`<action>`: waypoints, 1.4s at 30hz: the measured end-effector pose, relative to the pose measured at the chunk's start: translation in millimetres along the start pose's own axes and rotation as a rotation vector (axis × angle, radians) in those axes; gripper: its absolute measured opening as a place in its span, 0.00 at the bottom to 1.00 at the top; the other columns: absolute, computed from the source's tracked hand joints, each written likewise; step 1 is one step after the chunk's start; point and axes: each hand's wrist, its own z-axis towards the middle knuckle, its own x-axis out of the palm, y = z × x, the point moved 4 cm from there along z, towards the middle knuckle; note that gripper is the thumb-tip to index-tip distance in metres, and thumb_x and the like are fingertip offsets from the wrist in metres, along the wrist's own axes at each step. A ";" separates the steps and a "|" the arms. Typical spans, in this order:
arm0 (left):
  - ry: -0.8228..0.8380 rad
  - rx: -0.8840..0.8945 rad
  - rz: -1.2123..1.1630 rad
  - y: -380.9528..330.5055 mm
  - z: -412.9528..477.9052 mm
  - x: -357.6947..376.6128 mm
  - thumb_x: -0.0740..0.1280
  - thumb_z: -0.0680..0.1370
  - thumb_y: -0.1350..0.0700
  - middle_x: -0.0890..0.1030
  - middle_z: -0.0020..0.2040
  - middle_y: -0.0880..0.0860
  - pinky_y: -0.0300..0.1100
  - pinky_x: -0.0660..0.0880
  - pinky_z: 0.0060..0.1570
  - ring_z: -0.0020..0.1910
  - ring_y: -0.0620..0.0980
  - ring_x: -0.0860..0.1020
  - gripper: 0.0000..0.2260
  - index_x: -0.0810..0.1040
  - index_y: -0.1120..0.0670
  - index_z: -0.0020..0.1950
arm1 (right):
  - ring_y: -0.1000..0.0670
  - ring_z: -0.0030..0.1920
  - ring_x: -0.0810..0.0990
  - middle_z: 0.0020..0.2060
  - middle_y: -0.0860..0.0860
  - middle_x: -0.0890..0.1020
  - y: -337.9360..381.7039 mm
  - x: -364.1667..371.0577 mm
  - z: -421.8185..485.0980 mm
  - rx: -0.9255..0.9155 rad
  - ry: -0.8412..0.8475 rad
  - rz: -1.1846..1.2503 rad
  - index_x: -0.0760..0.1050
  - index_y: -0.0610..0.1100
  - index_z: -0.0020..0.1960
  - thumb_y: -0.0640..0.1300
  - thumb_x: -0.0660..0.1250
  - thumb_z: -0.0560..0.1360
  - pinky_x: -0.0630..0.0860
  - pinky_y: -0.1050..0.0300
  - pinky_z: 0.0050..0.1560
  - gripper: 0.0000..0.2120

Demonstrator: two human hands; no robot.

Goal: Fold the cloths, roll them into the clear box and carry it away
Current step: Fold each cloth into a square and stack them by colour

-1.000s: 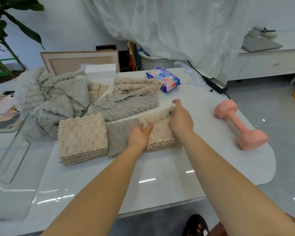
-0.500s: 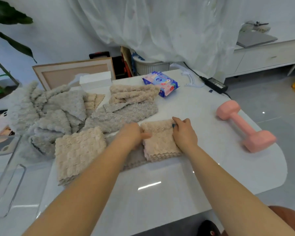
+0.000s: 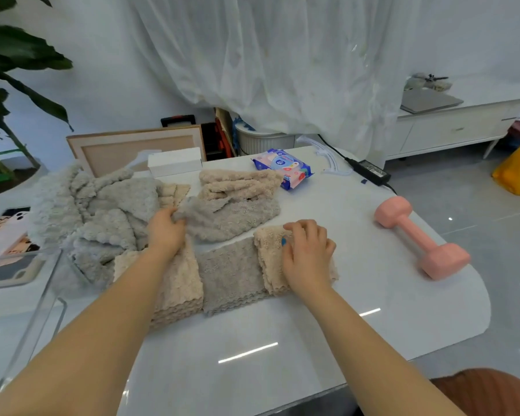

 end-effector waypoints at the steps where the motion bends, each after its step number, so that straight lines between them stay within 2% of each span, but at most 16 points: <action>1: -0.006 0.035 -0.117 -14.5 -2.5 -5.2 0.60 0.77 0.66 0.80 0.52 0.59 0.43 0.72 0.43 0.48 0.56 0.77 0.12 0.78 0.60 0.57 | 0.44 0.56 0.71 0.54 0.48 0.74 3.0 1.0 -0.5 -0.005 0.054 0.058 0.75 0.45 0.56 0.38 0.61 0.72 0.66 0.48 0.54 0.14; 6: -0.027 0.288 -0.399 -78.7 -23.3 -36.3 0.57 0.75 0.71 0.76 0.51 0.59 0.45 0.75 0.48 0.50 0.54 0.75 0.16 0.74 0.50 0.45 | 0.50 0.47 0.75 0.59 0.52 0.69 40.8 -7.0 -0.7 -0.162 0.189 0.400 0.71 0.46 0.62 0.34 0.60 0.74 0.76 0.50 0.45 0.18; 9: 0.051 0.427 -0.501 -106.2 -61.1 -59.0 0.56 0.77 0.71 0.78 0.48 0.53 0.39 0.75 0.45 0.47 0.46 0.76 0.18 0.74 0.48 0.44 | 0.55 0.42 0.76 0.64 0.54 0.66 57.8 -19.2 6.3 -0.009 0.288 0.688 0.60 0.53 0.72 0.35 0.62 0.75 0.75 0.62 0.44 0.30; 11: 0.119 0.391 -0.712 -116.3 -80.8 -79.1 0.55 0.77 0.73 0.79 0.43 0.50 0.38 0.77 0.39 0.41 0.43 0.78 0.18 0.74 0.51 0.44 | 0.54 0.39 0.77 0.65 0.51 0.70 65.5 -34.7 15.3 0.105 0.297 0.866 0.59 0.53 0.73 0.34 0.64 0.72 0.76 0.60 0.46 0.34; 14: 0.344 0.209 -1.141 -115.4 -99.9 -104.3 0.57 0.78 0.69 0.81 0.46 0.53 0.41 0.80 0.40 0.42 0.48 0.80 0.14 0.76 0.53 0.56 | 0.45 0.40 0.80 0.47 0.37 0.81 80.0 -75.4 22.5 0.148 0.145 1.178 0.76 0.41 0.59 0.31 0.61 0.68 0.75 0.56 0.47 0.21; 16: 0.439 0.108 -1.198 -106.5 -112.9 -110.8 0.63 0.76 0.55 0.81 0.52 0.53 0.43 0.81 0.45 0.48 0.49 0.81 0.16 0.74 0.54 0.63 | 0.53 0.30 0.76 0.35 0.39 0.81 90.4 -94.0 12.9 0.152 0.131 1.277 0.78 0.39 0.53 0.35 0.58 0.64 0.71 0.65 0.37 0.19; 18: 0.512 0.071 -1.097 -97.3 -129.6 -106.7 0.63 0.76 0.52 0.82 0.47 0.51 0.41 0.80 0.40 0.44 0.47 0.82 0.14 0.76 0.54 0.59 | 0.59 0.27 0.71 0.40 0.47 0.80 92.9 -84.9 -6.2 0.186 0.357 1.229 0.77 0.44 0.56 0.41 0.60 0.62 0.65 0.66 0.29 0.22; 20: 0.568 0.077 -1.039 -90.2 -146.5 -95.7 0.58 0.80 0.58 0.81 0.39 0.49 0.37 0.77 0.33 0.35 0.45 0.79 0.06 0.75 0.54 0.50 | 0.56 0.31 0.73 0.47 0.50 0.80 90.5 -57.4 -43.6 0.262 0.817 1.176 0.75 0.48 0.59 0.49 0.66 0.62 0.65 0.63 0.29 0.25; 22: 0.595 0.024 -1.017 -79.3 -160.7 -81.6 0.56 0.81 0.60 0.79 0.34 0.48 0.35 0.74 0.28 0.30 0.44 0.76 0.07 0.72 0.55 0.47 | 0.54 0.31 0.73 0.42 0.52 0.81 86.6 -38.6 -92.0 0.283 1.234 1.159 0.76 0.47 0.55 0.53 0.67 0.69 0.65 0.61 0.30 0.17; 24: 0.597 -0.020 -1.006 -65.5 -171.5 -70.8 0.57 0.81 0.59 0.76 0.34 0.50 0.35 0.72 0.26 0.27 0.44 0.74 0.06 0.71 0.54 0.46 | 0.56 0.29 0.73 0.34 0.55 0.80 81.2 -33.6 -125.0 0.297 1.361 1.225 0.75 0.46 0.48 0.50 0.63 0.75 0.64 0.63 0.29 0.08; 26: 0.564 -0.080 -0.992 -48.7 -175.5 -64.3 0.60 0.81 0.58 0.77 0.38 0.54 0.40 0.73 0.33 0.31 0.48 0.75 0.04 0.72 0.55 0.47 | 0.55 0.32 0.77 0.35 0.54 0.82 72.2 -34.7 -130.8 0.356 1.253 1.148 0.77 0.46 0.47 0.45 0.64 0.77 0.69 0.62 0.30 0.04; 29: 0.458 -0.109 -0.901 -27.1 -171.8 -69.2 0.61 0.81 0.60 0.80 0.47 0.58 0.52 0.75 0.51 0.46 0.56 0.78 0.06 0.75 0.58 0.54 | 0.55 0.30 0.74 0.34 0.53 0.79 51.9 -48.5 -111.7 0.321 1.041 0.776 0.76 0.46 0.51 0.41 0.66 0.76 0.67 0.62 0.30 0.04; 33: 0.341 0.013 -0.671 -21.0 -166.7 -84.4 0.64 0.79 0.59 0.78 0.42 0.54 0.41 0.75 0.41 0.44 0.53 0.75 0.04 0.76 0.54 0.45 | 0.51 0.34 0.75 0.36 0.52 0.77 42.8 -81.3 -78.2 0.221 0.694 0.757 0.72 0.53 0.55 0.38 0.64 0.77 0.72 0.59 0.30 0.12; 36: 0.285 0.095 -0.581 -29.2 -167.2 -88.3 0.64 0.80 0.58 0.77 0.43 0.51 0.34 0.71 0.33 0.40 0.50 0.72 0.05 0.74 0.51 0.44 | 0.48 0.34 0.67 0.33 0.49 0.70 54.5 -97.6 -70.1 0.064 0.607 0.812 0.72 0.56 0.56 0.47 0.61 0.80 0.64 0.55 0.35 0.07; 39: 0.267 0.138 -0.544 -36.1 -168.7 -90.3 0.63 0.80 0.55 0.76 0.53 0.54 0.38 0.72 0.37 0.43 0.50 0.74 0.04 0.72 0.48 0.45 | 0.49 0.43 0.77 0.43 0.46 0.79 60.9 -110.7 -68.2 0.002 0.472 0.786 0.74 0.48 0.62 0.44 0.58 0.81 0.69 0.49 0.45 0.12; 42: 0.366 0.223 -0.491 -42.7 -176.3 -96.4 0.65 0.78 0.49 0.77 0.53 0.58 0.48 0.73 0.53 0.51 0.56 0.76 0.04 0.73 0.47 0.48 | 0.57 0.43 0.77 0.42 0.53 0.80 43.1 -117.0 -57.7 0.023 0.279 0.694 0.78 0.46 0.55 0.41 0.60 0.78 0.70 0.56 0.45 0.11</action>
